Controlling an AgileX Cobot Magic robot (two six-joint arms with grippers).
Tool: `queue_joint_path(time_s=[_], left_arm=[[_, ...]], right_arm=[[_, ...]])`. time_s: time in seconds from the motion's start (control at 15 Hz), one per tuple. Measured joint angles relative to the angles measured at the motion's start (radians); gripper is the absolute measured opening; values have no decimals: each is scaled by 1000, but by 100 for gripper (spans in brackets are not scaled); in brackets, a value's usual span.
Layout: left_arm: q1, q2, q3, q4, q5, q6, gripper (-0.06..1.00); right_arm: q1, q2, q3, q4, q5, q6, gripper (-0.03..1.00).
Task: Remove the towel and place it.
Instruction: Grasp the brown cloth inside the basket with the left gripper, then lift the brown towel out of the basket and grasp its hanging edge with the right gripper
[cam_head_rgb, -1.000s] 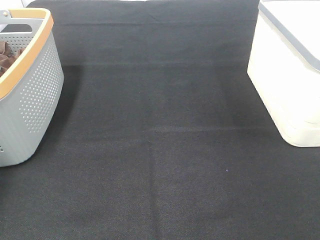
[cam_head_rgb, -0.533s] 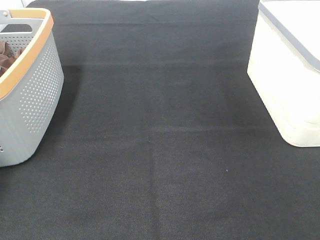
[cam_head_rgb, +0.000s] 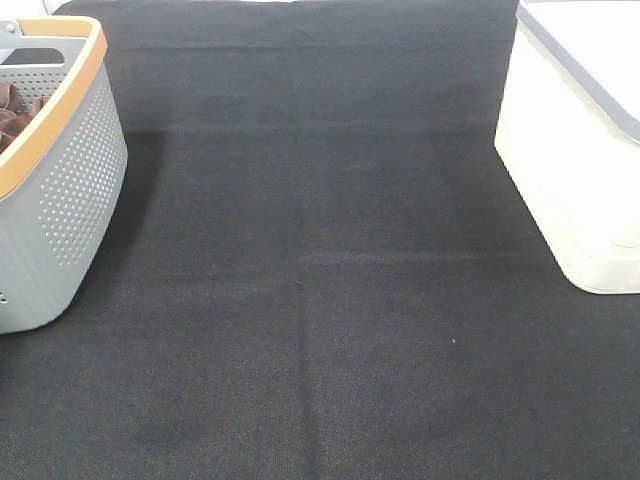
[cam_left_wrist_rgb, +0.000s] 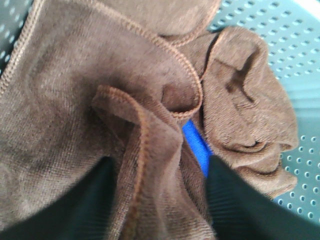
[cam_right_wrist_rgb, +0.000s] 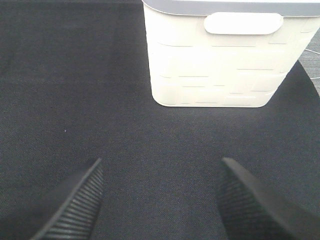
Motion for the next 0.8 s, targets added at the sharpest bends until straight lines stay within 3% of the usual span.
queue_joint_path(time_s=[0.13,0.33,0.8], left_arm=[[-1,0,0,-4,-2,6,27],[-3,0,0,-14,-1,28,1],[-4,-82,-23,-29,3,100,0]], right_arm=[[0,0,0,0,0,0,62],[0,0,0,0,0,0,62],[0,0,0,0,0,0,62]])
